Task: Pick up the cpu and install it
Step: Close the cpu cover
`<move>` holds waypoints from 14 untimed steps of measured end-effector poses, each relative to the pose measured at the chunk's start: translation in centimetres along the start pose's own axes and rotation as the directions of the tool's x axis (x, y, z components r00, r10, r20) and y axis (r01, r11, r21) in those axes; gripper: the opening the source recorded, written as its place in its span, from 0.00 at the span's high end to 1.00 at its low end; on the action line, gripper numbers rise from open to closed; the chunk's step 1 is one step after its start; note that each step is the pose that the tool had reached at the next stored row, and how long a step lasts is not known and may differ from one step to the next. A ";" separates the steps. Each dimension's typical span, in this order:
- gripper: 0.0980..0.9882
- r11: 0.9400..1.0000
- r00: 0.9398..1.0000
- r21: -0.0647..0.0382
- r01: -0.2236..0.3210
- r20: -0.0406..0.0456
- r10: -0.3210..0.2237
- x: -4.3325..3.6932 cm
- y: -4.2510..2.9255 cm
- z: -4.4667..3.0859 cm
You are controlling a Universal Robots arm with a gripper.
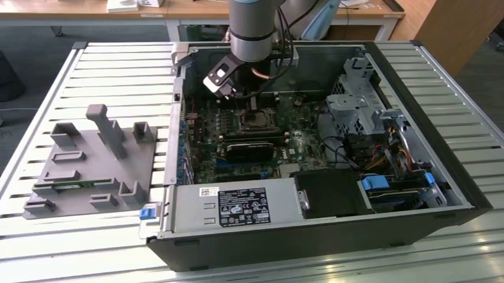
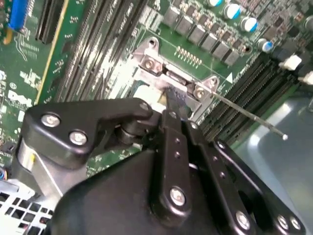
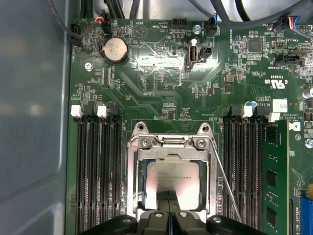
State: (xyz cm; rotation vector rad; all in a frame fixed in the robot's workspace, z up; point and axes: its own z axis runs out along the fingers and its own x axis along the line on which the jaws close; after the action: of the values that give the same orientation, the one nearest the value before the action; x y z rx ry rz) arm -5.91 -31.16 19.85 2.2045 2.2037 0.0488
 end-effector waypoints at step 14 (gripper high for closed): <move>0.99 1.000 1.000 0.000 0.000 0.000 0.000 0.00 0.41 -0.87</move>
State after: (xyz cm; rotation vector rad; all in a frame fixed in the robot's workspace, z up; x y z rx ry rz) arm -5.54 -31.16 20.73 2.2044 2.2039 0.0487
